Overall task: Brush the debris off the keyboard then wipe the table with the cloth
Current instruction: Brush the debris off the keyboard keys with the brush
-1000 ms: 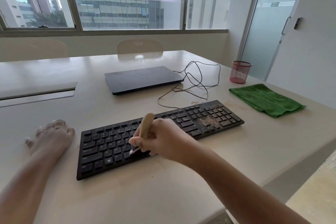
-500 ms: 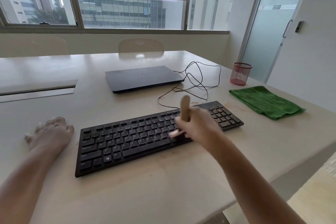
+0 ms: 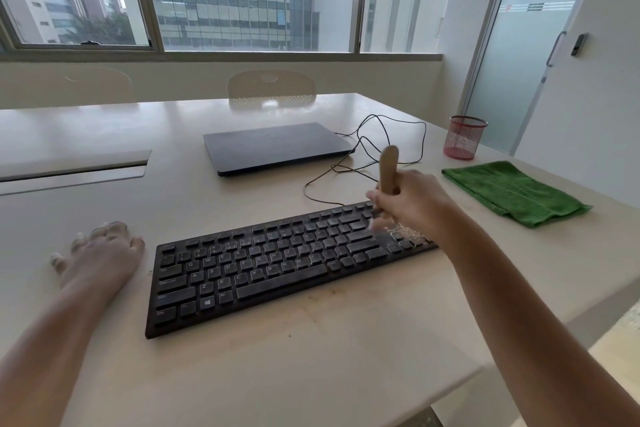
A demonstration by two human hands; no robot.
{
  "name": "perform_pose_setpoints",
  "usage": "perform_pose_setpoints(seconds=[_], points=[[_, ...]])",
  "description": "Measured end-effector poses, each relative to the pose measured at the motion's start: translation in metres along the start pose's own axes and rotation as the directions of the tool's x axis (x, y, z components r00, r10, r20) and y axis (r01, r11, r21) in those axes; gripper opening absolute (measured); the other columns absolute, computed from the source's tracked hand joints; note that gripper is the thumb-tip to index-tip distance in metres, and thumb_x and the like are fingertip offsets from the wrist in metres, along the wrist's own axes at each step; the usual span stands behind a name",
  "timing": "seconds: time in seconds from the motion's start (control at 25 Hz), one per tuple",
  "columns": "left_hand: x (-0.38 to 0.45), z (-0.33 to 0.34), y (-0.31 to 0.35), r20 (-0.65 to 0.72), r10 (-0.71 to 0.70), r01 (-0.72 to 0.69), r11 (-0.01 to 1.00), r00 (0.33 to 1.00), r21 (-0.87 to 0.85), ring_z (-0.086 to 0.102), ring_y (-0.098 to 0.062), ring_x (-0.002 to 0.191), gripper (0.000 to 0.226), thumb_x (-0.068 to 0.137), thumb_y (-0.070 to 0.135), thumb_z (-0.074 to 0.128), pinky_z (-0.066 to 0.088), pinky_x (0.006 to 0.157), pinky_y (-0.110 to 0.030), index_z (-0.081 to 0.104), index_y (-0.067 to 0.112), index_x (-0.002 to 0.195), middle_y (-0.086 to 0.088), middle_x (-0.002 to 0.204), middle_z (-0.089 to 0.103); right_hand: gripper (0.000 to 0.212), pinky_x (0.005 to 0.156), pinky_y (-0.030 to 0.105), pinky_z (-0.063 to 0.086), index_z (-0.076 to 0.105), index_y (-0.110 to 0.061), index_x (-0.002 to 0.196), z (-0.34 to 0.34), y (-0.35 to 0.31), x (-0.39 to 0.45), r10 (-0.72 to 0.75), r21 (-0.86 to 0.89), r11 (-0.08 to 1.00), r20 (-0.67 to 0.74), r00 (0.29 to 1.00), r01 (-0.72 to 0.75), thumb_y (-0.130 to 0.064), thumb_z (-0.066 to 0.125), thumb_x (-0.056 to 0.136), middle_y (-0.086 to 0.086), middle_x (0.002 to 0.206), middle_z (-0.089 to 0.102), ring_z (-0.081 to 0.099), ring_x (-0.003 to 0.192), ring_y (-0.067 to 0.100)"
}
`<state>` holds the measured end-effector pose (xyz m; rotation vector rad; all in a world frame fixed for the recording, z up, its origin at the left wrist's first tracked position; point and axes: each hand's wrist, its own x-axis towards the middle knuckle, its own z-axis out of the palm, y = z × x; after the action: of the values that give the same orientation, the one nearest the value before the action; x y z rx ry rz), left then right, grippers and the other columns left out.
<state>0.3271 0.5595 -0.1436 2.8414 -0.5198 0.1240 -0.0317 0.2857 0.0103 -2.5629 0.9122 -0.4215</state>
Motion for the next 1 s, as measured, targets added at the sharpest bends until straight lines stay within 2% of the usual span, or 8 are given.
perform_pose_setpoints(seconds=[0.12,0.24,0.4,0.56,0.72,0.8,0.88,1.0], points=[[0.001,-0.002,-0.001,0.009,-0.003,0.003,1.0,1.0,0.0,0.04,-0.034,0.128,0.044,0.084,0.047,0.021,0.028,0.106,-0.057,0.042,0.019,0.11,-0.014,0.136,0.045,0.027,0.04,0.003,0.035,0.06,-0.006,0.098,0.016,-0.027,0.014,-0.06,0.277,0.96,0.072,0.996,0.038,-0.032,0.055,0.092,0.001,0.085,0.067,0.056,0.045,-0.01],[0.001,-0.002,-0.002,0.017,-0.02,0.02,1.0,1.0,-0.002,0.038,-0.034,0.13,0.048,0.083,0.051,0.018,0.027,0.106,-0.058,0.043,0.02,0.112,-0.012,0.137,0.044,0.035,0.039,0.006,0.036,0.057,-0.003,0.109,0.043,-0.061,0.012,-0.148,0.378,0.923,0.174,0.974,0.073,-0.033,0.048,0.094,0.007,0.1,0.066,0.053,0.043,-0.004],[0.002,-0.001,-0.007,0.006,-0.036,0.036,0.999,0.999,0.024,0.036,-0.032,0.132,0.067,0.074,0.057,0.009,0.026,0.107,-0.057,0.042,0.02,0.12,-0.009,0.141,0.041,0.039,0.036,0.007,0.033,0.057,-0.005,0.115,0.085,-0.129,-0.005,-0.362,0.584,0.796,0.248,0.899,0.16,-0.037,0.047,0.095,0.001,0.085,0.064,0.042,0.047,0.004],[-0.015,-0.014,0.01,-0.006,-0.033,0.033,0.999,0.999,-0.007,0.032,-0.034,0.135,0.055,0.088,0.048,0.024,0.025,0.109,-0.055,0.041,0.017,0.13,-0.013,0.145,0.039,0.024,0.064,0.026,0.054,0.06,0.0,0.1,0.102,-0.133,-0.005,-0.353,0.404,0.884,0.25,0.902,0.234,-0.023,0.057,0.092,0.014,0.087,0.065,0.056,0.065,0.018],[-0.034,-0.023,0.028,-0.035,-0.08,0.08,0.997,0.996,0.0,0.029,-0.034,0.136,0.045,0.096,0.037,0.032,0.023,0.109,-0.054,0.038,0.016,0.136,-0.011,0.147,0.036,0.009,0.042,0.019,0.037,0.051,-0.007,0.085,0.07,-0.112,0.023,-0.072,0.131,0.99,0.16,0.985,0.051,-0.012,0.055,0.091,0.005,0.072,0.054,0.053,0.058,0.014],[-0.03,-0.021,0.025,-0.033,-0.06,0.06,0.998,0.998,-0.008,0.029,-0.034,0.136,0.044,0.096,0.035,0.033,0.023,0.11,-0.054,0.039,0.015,0.135,-0.012,0.146,0.037,0.011,0.041,0.016,0.041,0.055,-0.004,0.092,0.072,-0.135,0.018,-0.215,0.251,0.955,0.213,0.953,0.159,-0.015,0.054,0.092,0.008,0.073,0.059,0.061,0.064,0.018],[-0.026,-0.02,0.019,-0.024,-0.049,0.05,0.999,0.998,0.013,0.031,-0.034,0.135,0.044,0.095,0.034,0.034,0.024,0.11,-0.054,0.039,0.015,0.134,-0.014,0.145,0.038,0.018,0.05,0.016,0.044,0.058,-0.002,0.091,0.088,-0.155,0.003,-0.421,0.398,0.873,0.331,0.845,0.28,-0.02,0.056,0.092,0.008,0.073,0.063,0.063,0.065,0.017],[-0.026,-0.02,0.017,-0.021,-0.047,0.047,0.999,0.999,-0.007,0.033,-0.034,0.134,0.044,0.094,0.036,0.037,0.024,0.111,-0.053,0.041,0.015,0.133,-0.014,0.144,0.04,0.018,0.059,0.023,0.046,0.058,0.002,0.088,0.087,-0.135,0.008,-0.424,0.361,0.884,0.356,0.833,0.296,-0.015,0.054,0.092,0.008,0.075,0.057,0.048,0.058,0.013]])
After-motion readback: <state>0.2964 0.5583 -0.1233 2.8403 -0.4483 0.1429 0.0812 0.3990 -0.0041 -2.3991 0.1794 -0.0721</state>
